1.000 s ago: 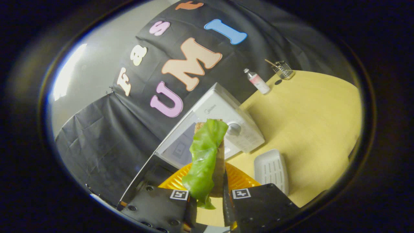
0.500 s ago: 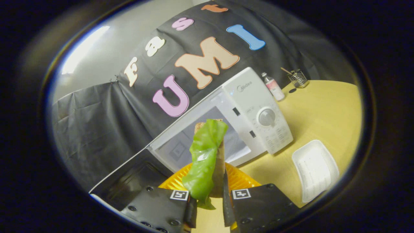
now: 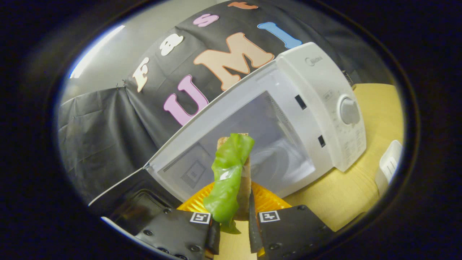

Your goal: Open the microwave oven with the left hand, put the food in, and close the microwave oven.

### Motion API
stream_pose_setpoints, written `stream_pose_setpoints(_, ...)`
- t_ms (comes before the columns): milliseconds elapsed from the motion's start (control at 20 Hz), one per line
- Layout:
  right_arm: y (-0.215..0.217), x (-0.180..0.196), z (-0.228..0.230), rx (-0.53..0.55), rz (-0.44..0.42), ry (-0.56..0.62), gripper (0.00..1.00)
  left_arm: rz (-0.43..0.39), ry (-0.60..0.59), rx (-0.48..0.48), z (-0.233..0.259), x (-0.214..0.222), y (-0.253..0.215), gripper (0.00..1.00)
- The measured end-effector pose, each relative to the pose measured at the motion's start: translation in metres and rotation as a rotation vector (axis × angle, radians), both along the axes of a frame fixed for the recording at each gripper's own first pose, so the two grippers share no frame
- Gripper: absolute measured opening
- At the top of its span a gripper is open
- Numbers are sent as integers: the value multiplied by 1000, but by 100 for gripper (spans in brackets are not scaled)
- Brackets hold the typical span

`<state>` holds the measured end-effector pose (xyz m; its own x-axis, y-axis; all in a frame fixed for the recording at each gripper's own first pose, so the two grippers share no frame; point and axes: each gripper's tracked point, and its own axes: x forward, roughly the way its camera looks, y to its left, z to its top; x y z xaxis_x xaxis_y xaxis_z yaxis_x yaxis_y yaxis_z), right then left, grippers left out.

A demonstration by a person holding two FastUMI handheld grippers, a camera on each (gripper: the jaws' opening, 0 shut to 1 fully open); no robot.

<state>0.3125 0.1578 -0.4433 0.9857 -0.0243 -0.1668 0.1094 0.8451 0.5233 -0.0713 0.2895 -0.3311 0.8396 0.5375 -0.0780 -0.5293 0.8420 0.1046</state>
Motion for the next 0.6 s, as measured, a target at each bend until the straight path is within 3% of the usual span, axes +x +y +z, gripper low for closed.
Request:
stream_pose_setpoints(50,1,11,0,-20,-7,-2,34,5,-1,-2,0,2,2,93)
stream_pose_setpoints(150,8,30,-1,-45,-2,-11,34,12,0,-1,-1,3,5,93)
stream_pose_setpoints(200,13,33,-6,-57,3,-10,27,15,1,-1,-2,3,6,93)
stream_pose_setpoints(250,17,39,-9,-68,12,-8,34,15,4,-2,-2,3,6,93)
stream_pose_setpoints(300,19,44,-11,-73,18,-7,34,16,7,-3,-5,4,6,98)
stream_pose_setpoints(400,18,52,-16,-86,12,-9,34,20,11,-8,-6,5,8,94)
stream_pose_setpoints(450,13,56,-19,-101,-3,0,27,17,14,-14,-9,6,8,93)
stream_pose_setpoints(500,9,59,-21,-109,-17,11,34,13,21,-21,-11,7,7,98)
stream_pose_setpoints(550,4,62,-22,-109,-25,19,27,14,26,-27,-14,7,5,93)
stream_pose_setpoints(600,2,63,-25,-110,-26,31,29,16,29,-30,-14,9,6,89)
